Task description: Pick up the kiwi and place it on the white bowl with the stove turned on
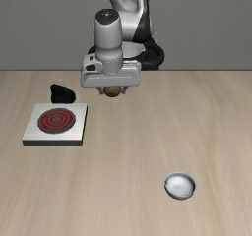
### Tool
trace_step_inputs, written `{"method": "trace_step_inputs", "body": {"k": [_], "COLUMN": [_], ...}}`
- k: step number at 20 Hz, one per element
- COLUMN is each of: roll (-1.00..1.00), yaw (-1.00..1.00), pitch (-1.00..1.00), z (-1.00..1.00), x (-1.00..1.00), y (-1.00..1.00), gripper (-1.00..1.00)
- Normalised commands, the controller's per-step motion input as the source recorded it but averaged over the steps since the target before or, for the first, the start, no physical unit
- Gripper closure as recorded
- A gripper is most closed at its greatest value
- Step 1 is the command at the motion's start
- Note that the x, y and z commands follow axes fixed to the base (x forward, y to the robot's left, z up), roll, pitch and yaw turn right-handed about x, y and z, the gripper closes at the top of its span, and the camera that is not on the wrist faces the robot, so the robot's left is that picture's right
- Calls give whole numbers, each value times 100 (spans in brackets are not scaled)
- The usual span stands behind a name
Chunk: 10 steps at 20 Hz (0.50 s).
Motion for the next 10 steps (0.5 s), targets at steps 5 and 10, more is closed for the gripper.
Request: {"method": "trace_step_inputs", "body": {"k": [5, 10], "roll": [0, 0], "yaw": [0, 0], "pitch": [0, 0], "z": [0, 0], "x": [0, 20], "y": [100, 100], "gripper": [100, 100]}}
